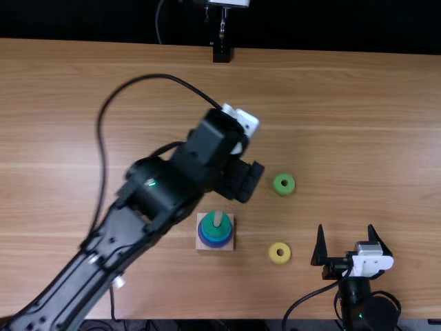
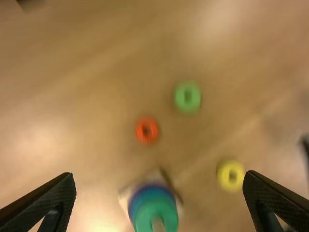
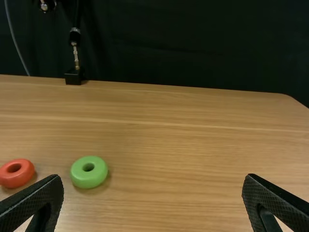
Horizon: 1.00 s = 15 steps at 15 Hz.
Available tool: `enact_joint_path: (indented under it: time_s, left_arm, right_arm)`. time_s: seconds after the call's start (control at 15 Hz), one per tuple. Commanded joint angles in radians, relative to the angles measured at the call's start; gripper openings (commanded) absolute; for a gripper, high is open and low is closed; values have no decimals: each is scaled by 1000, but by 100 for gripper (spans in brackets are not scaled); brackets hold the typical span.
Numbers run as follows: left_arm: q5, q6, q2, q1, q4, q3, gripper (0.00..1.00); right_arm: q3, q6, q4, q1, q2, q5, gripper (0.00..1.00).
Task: Build the Hanoi tower: stack the rings onto the peg from bottom to top in this color order: purple, dark blue, light blue, dark green, light green, yellow, orange.
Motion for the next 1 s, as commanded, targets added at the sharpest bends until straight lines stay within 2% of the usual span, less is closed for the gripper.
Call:
enact_joint_path:
  time_s: [0.0,0.13,0.33,0.67,0.87,0.93]
  left_arm:
    - [-13,1,-125,66,65,-82,100]
    - [-15,3,-282,174,223,-238,100]
    - [-11,-6,-537,373,453,-540,100]
    - [-13,-1,-923,599,510,-927,100]
    - [-13,14,-1155,622,691,-1257,100]
    - [-4,10,-1221,620,740,-1350,100]
  right_arm:
    - [-14,0,0,-8,-12,10,100]
    - [-14,0,0,-8,-12,10,100]
    - [-14,0,0,-8,-12,10,100]
    - [-14,0,0,-8,-12,10,100]
    - [-14,0,0,-8,-12,10,100]
    - [-14,0,0,-8,-12,10,100]
